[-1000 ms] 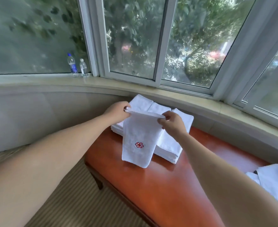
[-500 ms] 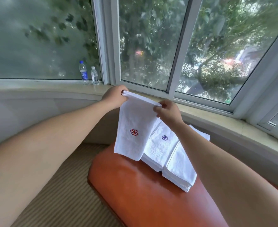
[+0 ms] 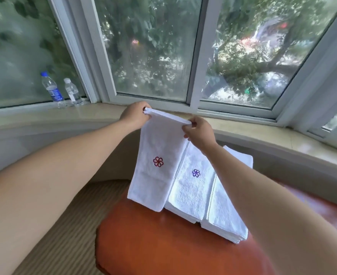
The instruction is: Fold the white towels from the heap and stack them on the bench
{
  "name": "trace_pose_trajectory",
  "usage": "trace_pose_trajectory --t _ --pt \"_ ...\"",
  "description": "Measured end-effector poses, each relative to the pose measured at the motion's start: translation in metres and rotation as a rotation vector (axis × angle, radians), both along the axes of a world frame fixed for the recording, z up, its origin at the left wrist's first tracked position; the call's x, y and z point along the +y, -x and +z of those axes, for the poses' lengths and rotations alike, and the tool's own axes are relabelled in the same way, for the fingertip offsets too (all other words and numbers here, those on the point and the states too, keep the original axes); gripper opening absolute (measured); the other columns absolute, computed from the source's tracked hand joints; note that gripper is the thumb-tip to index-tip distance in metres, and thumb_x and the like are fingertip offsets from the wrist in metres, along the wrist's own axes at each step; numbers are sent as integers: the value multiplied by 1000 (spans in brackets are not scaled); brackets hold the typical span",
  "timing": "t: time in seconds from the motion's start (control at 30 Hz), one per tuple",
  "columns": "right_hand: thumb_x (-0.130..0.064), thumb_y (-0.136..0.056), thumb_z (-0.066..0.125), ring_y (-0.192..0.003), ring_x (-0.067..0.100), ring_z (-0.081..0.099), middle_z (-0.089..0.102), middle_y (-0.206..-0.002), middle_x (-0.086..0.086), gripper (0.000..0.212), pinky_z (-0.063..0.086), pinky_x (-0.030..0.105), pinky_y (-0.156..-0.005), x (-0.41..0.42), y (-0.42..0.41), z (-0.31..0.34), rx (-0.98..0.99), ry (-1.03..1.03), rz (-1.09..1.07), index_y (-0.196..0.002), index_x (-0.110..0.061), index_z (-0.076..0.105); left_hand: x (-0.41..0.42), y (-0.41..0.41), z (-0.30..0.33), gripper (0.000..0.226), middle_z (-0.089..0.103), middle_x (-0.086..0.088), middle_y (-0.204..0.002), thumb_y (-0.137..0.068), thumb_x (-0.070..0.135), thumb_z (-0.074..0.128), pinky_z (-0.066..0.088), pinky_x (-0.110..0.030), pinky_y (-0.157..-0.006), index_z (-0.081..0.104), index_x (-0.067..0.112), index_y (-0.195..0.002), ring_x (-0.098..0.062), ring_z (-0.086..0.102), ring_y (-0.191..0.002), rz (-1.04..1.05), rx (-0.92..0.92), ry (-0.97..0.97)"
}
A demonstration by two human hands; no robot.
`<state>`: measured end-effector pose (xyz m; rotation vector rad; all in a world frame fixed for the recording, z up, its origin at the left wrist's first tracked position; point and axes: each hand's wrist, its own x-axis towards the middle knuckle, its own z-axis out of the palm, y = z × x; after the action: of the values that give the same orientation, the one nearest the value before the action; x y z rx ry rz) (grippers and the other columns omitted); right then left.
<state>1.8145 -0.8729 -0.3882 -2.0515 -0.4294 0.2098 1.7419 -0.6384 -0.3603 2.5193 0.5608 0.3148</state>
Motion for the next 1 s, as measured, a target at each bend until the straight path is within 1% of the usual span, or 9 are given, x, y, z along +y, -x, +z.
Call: trace_pose_trajectory --t 0.17,0.3,0.43,0.6,0.7,0.77,0.83,0.9,1.0 --pt "-15 -91 65 -69 22 75 65 -81 1 25 61 48 -78 30 -53 -37 184 -51 -131 -115 -7 60 35 -77 -41 10 69 2 -99 -91 19 60 46 -32 -70 68 22 -97 -23 62 -91 -93 75 51" --pt "-14 -89 66 -70 22 75 71 -83 4 17 63 48 -77 45 -92 -75 247 -31 -207 -106 -9 61 52 -130 -88 16 69 4 -102 -90 18 59 42 -30 -70 69 22 -102 -22 62 -95 -145 125 91" --pt "-14 -89 67 -67 20 73 68 -82 2 12 61 48 -76 59 -125 -110 285 3 -262 -99 -12 61 67 -170 -134 17 69 -2 -106 -92 19 59 49 -36 -76 68 17 -107 -26 62 -96 -173 164 136" --pt "-22 -87 63 -65 15 72 72 -92 9 18 60 45 -73 81 -166 -146 297 45 -299 -103 -14 64 84 -212 -179 17 66 6 -102 -92 18 60 37 -21 -59 66 28 -105 -17 58 -88 -111 144 232" --pt "-24 -88 58 -75 16 73 72 -88 1 18 59 42 -73 90 -183 -175 284 109 -337 -103 -16 63 89 -229 -209 25 64 6 -111 -94 15 57 45 -27 -70 62 29 -115 -20 62 -98 -78 141 285" --pt "-26 -91 58 -88 13 67 67 -108 -7 32 56 36 -74 90 -185 -198 322 130 -350 -122 -20 59 87 -232 -230 42 55 0 -132 -97 14 56 50 -33 -86 52 26 -137 -24 61 -110 -97 174 302" --pt "-28 -90 65 -98 9 57 50 -129 -13 59 51 31 -78 87 -178 -222 418 110 -292 -144 -30 43 83 -225 -251 56 43 -5 -147 -97 17 59 47 -33 -95 41 27 -149 -26 56 -121 -138 249 299" --pt "-26 -88 69 -109 12 52 43 -140 -8 70 48 31 -86 83 -165 -244 474 133 -204 -150 -34 38 82 -209 -273 59 37 -7 -152 -96 19 61 44 -32 -100 40 28 -151 -26 50 -128 -187 330 289" --pt "-22 -88 68 -130 15 50 42 -150 -3 66 46 28 -91 78 -147 -267 443 209 -177 -148 -33 44 86 -184 -299 56 31 -3 -155 -98 23 59 40 -33 -109 43 29 -152 -24 42 -136 -212 416 298"
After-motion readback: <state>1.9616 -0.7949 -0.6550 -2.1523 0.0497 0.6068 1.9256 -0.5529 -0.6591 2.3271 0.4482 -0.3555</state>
